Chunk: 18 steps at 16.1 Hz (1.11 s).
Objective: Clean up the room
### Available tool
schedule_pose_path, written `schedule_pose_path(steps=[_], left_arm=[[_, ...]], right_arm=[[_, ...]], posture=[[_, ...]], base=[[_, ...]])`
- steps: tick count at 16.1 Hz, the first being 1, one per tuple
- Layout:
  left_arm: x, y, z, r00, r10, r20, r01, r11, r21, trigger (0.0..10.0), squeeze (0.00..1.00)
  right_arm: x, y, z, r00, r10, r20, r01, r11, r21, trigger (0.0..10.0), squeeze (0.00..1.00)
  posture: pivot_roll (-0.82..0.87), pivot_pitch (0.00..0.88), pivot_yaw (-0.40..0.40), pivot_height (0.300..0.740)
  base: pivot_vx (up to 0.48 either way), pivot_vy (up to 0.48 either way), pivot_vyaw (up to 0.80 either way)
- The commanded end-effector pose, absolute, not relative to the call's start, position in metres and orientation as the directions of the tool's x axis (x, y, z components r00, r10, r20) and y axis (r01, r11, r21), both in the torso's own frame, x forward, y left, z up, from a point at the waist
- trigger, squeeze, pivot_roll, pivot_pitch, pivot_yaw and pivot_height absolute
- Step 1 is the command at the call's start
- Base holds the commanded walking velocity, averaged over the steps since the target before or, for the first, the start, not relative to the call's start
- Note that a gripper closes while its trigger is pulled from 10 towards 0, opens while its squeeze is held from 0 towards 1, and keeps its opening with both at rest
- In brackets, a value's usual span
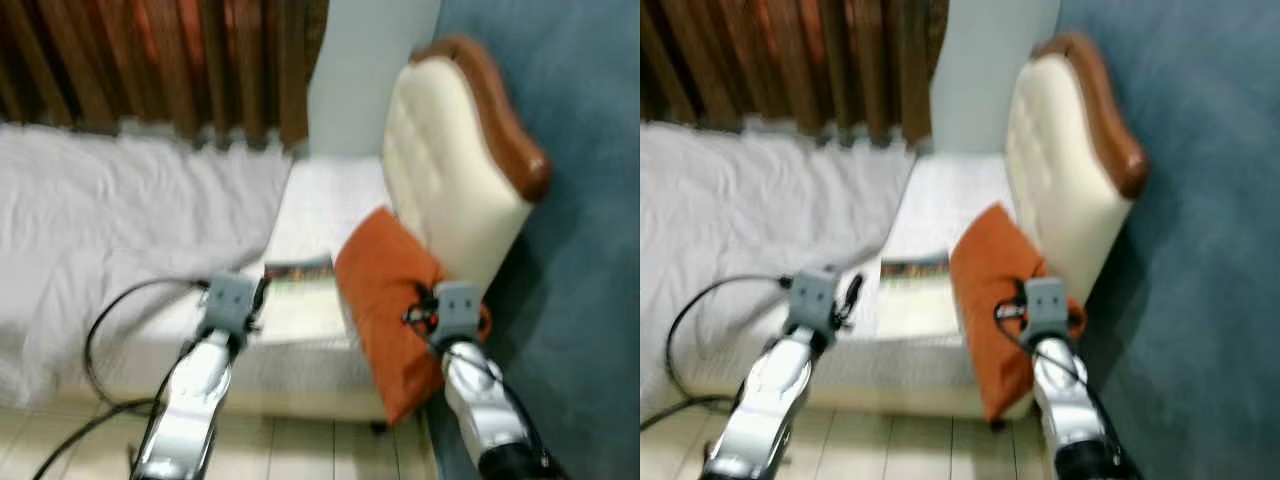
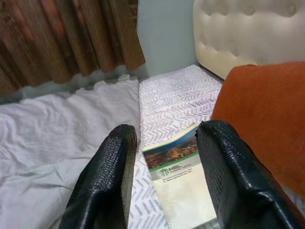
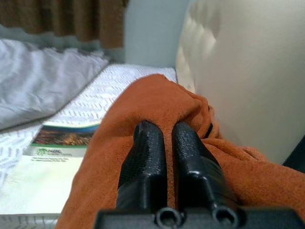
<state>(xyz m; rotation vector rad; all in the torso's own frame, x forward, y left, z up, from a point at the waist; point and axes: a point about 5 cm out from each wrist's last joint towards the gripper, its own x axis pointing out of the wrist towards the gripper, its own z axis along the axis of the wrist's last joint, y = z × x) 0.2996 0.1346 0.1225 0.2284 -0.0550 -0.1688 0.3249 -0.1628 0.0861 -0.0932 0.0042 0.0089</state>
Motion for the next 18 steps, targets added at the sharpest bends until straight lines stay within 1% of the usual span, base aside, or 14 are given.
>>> schedule_pose_path(steps=[1,5,11,18], left_arm=[[0.302,0.133,0.13,0.978,-0.198,0.062,0.178,0.954,0.242,10.0,0.0],[0.302,0.132,0.13,0.971,-0.228,0.067,0.204,0.944,0.261,10.0,0.0],[0.3,0.131,0.128,0.97,-0.236,0.06,0.215,0.945,0.248,10.0,0.0],[0.298,0.133,0.126,0.969,-0.243,0.046,0.225,0.944,0.241,10.0,0.0]], right_arm=[[0.334,-0.155,0.117,0.987,0.022,0.159,-0.007,0.996,-0.094,0.0,0.0],[0.334,-0.154,0.109,0.992,-0.002,0.125,0.01,0.998,-0.059,0.0,0.0],[0.341,-0.151,0.108,0.995,-0.001,0.098,0.005,0.999,-0.033,0.0,0.0],[0.347,-0.146,0.103,0.998,-0.022,0.062,0.02,0.999,0.028,0.0,0.0]], posture=[[0.13,0.0,-0.094,0.74],[0.13,0.0,-0.086,0.74],[0.13,0.002,-0.081,0.74],[0.14,0.03,-0.076,0.74]], base=[[0.401,0.262,0.0],[0.407,0.254,0.0],[0.408,0.251,-0.8],[0.41,0.247,-0.8]])
